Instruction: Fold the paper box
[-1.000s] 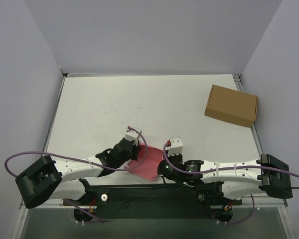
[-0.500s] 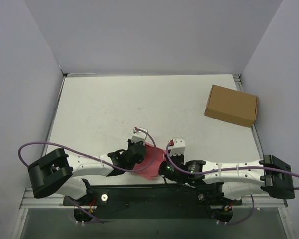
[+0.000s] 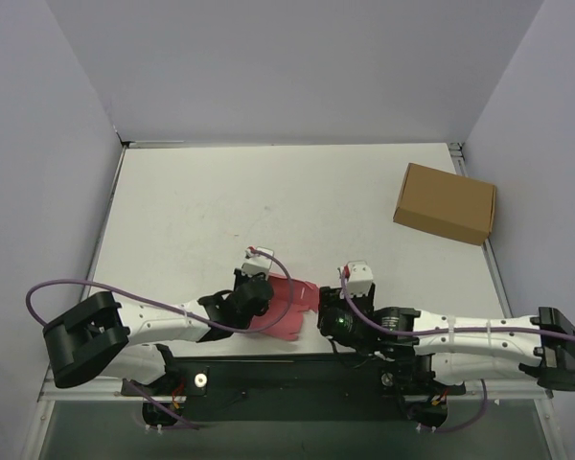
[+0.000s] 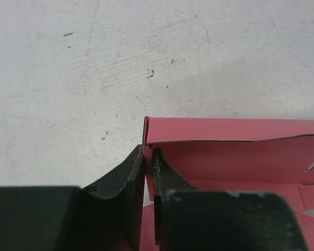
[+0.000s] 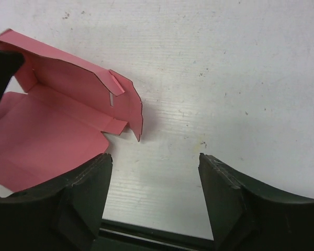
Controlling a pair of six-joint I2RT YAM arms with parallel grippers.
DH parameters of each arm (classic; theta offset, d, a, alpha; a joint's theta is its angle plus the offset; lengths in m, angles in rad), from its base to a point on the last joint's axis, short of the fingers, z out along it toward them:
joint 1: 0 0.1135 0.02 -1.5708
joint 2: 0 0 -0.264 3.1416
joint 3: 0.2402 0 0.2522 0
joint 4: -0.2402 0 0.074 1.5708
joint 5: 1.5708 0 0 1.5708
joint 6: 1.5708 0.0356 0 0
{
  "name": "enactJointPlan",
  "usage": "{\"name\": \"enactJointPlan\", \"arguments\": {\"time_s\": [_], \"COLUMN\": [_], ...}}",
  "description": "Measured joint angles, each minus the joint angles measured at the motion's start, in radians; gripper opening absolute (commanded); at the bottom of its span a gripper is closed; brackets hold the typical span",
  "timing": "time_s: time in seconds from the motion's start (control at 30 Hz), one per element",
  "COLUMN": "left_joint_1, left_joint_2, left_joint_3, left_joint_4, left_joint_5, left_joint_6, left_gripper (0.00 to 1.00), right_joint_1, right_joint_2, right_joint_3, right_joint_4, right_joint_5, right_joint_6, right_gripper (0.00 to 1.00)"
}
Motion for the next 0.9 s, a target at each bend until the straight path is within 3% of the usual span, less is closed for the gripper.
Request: {"name": "enactJointPlan", "arguments": {"time_s": [0.13,0.27,0.43,0.63,0.9], "left_joint_1": [0.000,-0.003,-0.012,-0.024,-0.035], "left_joint_2": [-0.007,-0.023,-0.061,-0.072,-0.084], "left_joint_3": [-0.006,-0.048,-0.112,-0.135,-0.147], "left_joint_4": [0.006,0.051,0.121,0.158,0.166], "left_joint_5": [-0.024,-0.047,-0.076,-0.108,-0.138], "left_joint_6": [0.032,0.052,0.057,0.057,0.056], "left_gripper": [0.00,0.00,0.00,0.00,0.00], "right_joint_1": [-0.056,-0.252,-0.384,-0.441,-0.441], "right_joint_2": [-0.090,-0.107,-0.063,0.056,0.187], "right_joint_3": [0.052,0.087,0.092,0.094,0.116], "right_joint_4": [-0.048,-0.029,0.064,0.247,0.320], "right_joint_5": [-0.058,-0.222,-0.442,-0.629,-0.683], "right_joint_6": [0.021,0.042,0.083,0.161,0.211], "right_gripper": [0.66,0.64,0.58,0.53,0.49]}}
